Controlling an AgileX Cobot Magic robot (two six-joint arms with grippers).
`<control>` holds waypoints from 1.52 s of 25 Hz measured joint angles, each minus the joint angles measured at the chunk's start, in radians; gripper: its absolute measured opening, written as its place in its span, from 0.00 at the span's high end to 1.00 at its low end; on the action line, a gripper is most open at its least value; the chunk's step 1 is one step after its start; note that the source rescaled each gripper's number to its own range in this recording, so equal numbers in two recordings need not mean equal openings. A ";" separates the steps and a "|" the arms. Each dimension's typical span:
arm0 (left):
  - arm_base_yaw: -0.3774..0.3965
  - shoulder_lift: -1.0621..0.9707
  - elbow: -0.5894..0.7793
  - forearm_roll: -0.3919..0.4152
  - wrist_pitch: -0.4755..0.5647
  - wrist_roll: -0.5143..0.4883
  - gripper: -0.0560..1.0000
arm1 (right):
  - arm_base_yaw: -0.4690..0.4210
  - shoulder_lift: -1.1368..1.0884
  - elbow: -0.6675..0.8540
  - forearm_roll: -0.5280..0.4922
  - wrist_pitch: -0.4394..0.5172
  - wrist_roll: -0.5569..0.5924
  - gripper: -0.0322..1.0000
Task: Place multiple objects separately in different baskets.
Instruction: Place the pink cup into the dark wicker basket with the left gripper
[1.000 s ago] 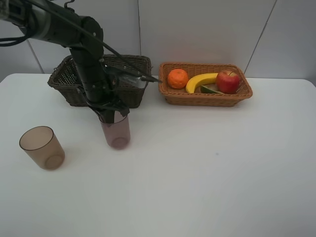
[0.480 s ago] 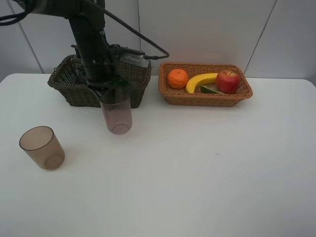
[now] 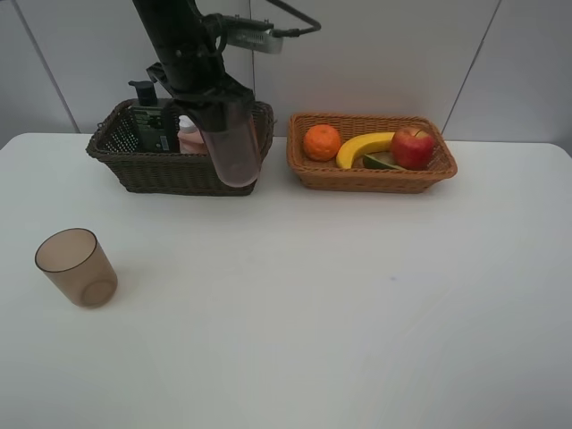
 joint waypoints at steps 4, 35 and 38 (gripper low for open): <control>0.007 0.000 -0.061 -0.067 0.000 0.000 0.93 | 0.000 0.000 0.000 0.000 0.000 0.000 0.00; 0.073 0.133 -0.110 0.202 -0.340 0.035 0.93 | 0.000 0.000 0.000 0.000 -0.001 0.000 0.00; 0.073 0.157 -0.110 0.205 -0.382 0.044 0.93 | 0.000 0.000 0.000 0.000 -0.001 0.000 0.00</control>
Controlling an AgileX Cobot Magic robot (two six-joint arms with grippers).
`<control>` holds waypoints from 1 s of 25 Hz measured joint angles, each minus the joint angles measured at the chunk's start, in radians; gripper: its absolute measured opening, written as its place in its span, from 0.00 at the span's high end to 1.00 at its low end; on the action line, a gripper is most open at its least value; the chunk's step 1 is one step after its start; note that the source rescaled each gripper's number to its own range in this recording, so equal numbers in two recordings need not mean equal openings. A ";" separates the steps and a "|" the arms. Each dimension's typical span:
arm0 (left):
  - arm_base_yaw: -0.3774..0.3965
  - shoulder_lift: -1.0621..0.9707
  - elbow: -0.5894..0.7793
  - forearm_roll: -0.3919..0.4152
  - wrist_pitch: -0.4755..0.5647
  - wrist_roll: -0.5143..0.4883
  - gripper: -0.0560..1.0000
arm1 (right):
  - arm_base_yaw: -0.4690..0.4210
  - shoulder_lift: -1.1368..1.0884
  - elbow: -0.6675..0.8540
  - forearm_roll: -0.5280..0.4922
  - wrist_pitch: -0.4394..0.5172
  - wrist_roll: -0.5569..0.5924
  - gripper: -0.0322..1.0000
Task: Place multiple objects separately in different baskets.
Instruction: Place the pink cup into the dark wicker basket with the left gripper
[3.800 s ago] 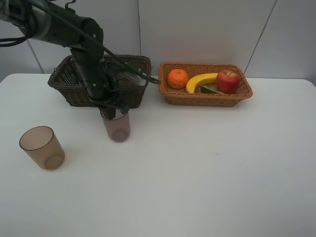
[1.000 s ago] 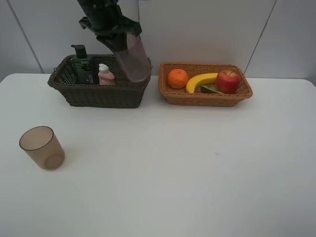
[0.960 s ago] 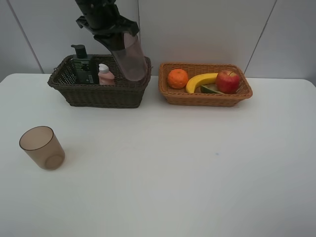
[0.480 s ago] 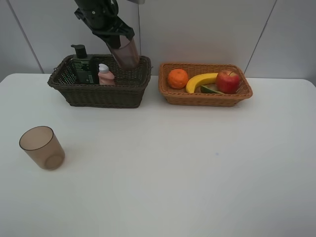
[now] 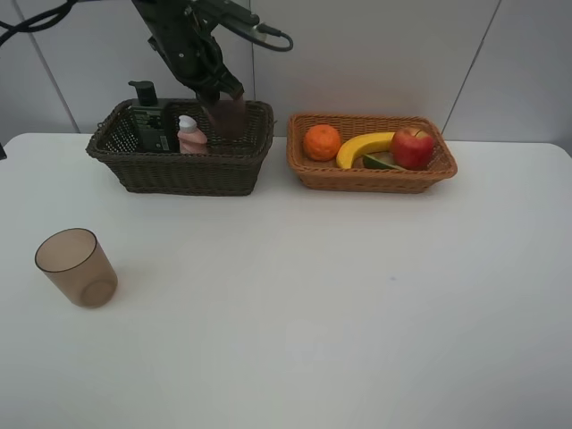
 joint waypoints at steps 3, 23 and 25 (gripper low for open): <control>0.000 0.017 0.000 0.000 -0.030 0.014 0.93 | 0.000 0.000 0.000 0.000 0.000 0.000 0.00; 0.000 0.025 0.000 0.000 -0.065 0.017 0.93 | 0.000 0.000 0.000 0.000 0.000 0.000 0.00; 0.000 0.028 0.000 0.000 -0.065 0.017 0.93 | 0.000 0.000 0.000 0.000 0.000 0.000 0.00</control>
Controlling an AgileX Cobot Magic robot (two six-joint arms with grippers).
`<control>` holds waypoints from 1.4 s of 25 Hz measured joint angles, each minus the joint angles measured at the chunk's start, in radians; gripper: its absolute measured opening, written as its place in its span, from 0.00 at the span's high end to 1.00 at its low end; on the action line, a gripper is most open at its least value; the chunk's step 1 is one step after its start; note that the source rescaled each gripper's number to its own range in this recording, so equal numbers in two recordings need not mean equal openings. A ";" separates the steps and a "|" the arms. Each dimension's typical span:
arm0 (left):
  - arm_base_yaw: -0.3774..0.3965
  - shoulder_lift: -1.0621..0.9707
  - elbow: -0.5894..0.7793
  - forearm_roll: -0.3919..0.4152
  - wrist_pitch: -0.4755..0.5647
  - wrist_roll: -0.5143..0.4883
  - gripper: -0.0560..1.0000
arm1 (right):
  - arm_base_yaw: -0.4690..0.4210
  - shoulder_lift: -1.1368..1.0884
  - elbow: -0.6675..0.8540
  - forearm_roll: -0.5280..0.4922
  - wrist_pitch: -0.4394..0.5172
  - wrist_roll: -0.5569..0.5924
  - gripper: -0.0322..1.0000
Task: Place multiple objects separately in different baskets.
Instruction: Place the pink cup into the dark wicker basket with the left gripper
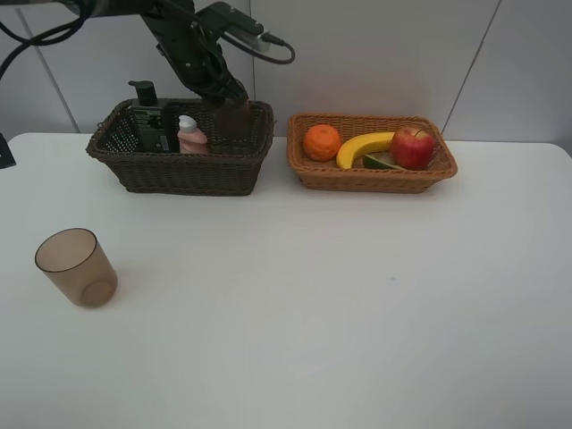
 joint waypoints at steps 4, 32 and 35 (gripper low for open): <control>0.000 0.003 0.000 0.000 -0.001 0.000 0.79 | 0.000 0.000 0.000 0.000 0.000 0.000 0.00; 0.000 0.004 0.000 0.004 -0.010 0.070 0.00 | 0.000 0.000 0.000 0.000 0.000 0.000 0.00; 0.000 0.004 0.000 0.004 0.002 0.076 0.00 | 0.000 0.000 0.000 0.000 0.000 0.000 0.00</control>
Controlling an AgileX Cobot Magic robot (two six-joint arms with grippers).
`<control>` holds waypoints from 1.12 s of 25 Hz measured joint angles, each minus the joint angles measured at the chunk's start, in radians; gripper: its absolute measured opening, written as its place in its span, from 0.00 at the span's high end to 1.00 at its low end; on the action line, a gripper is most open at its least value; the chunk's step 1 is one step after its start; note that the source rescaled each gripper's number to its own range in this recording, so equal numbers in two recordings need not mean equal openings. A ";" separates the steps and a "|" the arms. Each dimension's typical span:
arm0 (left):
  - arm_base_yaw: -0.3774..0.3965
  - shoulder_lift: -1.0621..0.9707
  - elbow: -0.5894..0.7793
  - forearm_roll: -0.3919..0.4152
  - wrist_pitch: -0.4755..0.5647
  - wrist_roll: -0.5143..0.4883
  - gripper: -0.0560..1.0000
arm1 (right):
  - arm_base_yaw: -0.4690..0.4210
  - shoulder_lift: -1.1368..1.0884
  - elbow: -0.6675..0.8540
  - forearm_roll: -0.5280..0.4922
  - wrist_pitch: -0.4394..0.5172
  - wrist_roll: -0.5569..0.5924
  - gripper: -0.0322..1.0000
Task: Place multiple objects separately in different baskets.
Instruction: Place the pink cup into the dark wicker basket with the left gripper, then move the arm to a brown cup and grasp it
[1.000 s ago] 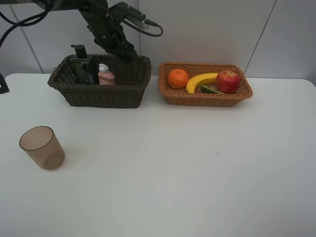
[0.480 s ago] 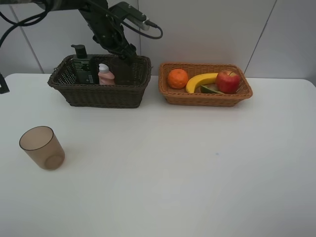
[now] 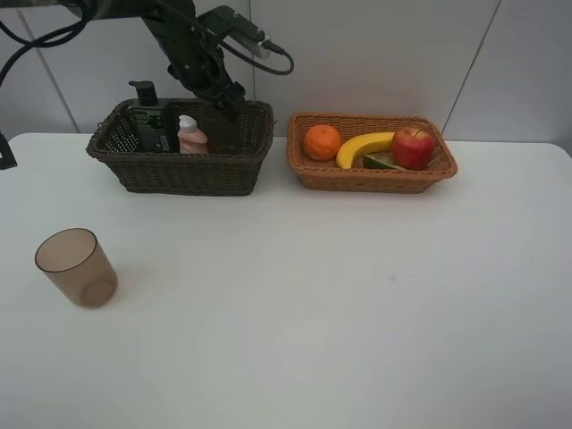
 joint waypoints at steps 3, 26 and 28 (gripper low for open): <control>0.000 0.000 0.000 0.000 0.019 0.001 0.00 | 0.000 0.000 0.000 0.000 0.000 0.000 0.00; 0.000 -0.151 0.000 -0.009 0.319 0.021 0.00 | 0.000 0.000 0.000 0.000 0.000 0.000 0.00; 0.000 -0.158 0.000 -0.009 0.365 0.023 0.00 | 0.000 0.000 0.000 0.000 0.000 0.000 0.00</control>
